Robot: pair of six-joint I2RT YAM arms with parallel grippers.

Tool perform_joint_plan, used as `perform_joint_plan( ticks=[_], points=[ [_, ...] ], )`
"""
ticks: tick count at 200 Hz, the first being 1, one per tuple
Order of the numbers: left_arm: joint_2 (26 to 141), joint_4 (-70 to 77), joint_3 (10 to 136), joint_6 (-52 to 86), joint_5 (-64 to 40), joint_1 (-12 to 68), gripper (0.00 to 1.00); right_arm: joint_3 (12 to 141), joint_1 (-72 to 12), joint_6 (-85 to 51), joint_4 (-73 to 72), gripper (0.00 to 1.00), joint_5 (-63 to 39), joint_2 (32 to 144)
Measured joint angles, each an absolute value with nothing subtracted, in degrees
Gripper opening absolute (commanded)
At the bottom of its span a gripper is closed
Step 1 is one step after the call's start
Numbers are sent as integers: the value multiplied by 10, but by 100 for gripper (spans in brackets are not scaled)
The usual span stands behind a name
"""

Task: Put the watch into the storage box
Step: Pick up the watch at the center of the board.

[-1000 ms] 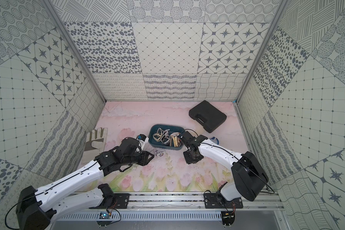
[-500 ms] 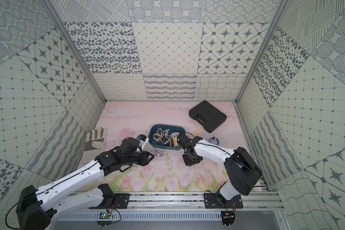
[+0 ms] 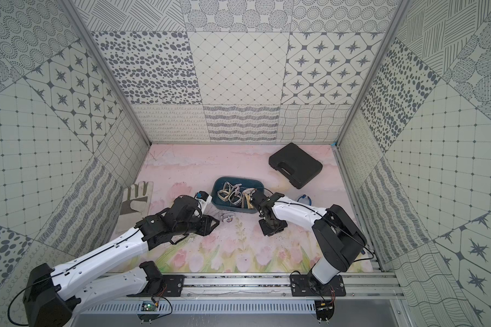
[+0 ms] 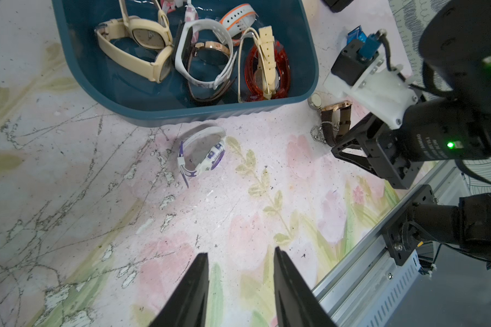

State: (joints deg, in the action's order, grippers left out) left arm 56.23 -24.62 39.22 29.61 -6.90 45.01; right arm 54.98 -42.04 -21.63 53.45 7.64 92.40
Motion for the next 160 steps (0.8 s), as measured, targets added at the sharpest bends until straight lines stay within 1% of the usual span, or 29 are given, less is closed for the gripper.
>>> perform_joint_plan(
  ticks=[105, 150, 160],
  points=[
    [562, -246, 392, 296, -69, 450, 43, 554, -420, -213, 532, 28, 96, 911],
    [559, -246, 392, 296, -69, 450, 43, 554, -419, -208, 520, 27, 96, 914],
    [559, -246, 392, 296, -69, 450, 43, 554, -418, -206, 517, 24, 96, 919]
  ],
)
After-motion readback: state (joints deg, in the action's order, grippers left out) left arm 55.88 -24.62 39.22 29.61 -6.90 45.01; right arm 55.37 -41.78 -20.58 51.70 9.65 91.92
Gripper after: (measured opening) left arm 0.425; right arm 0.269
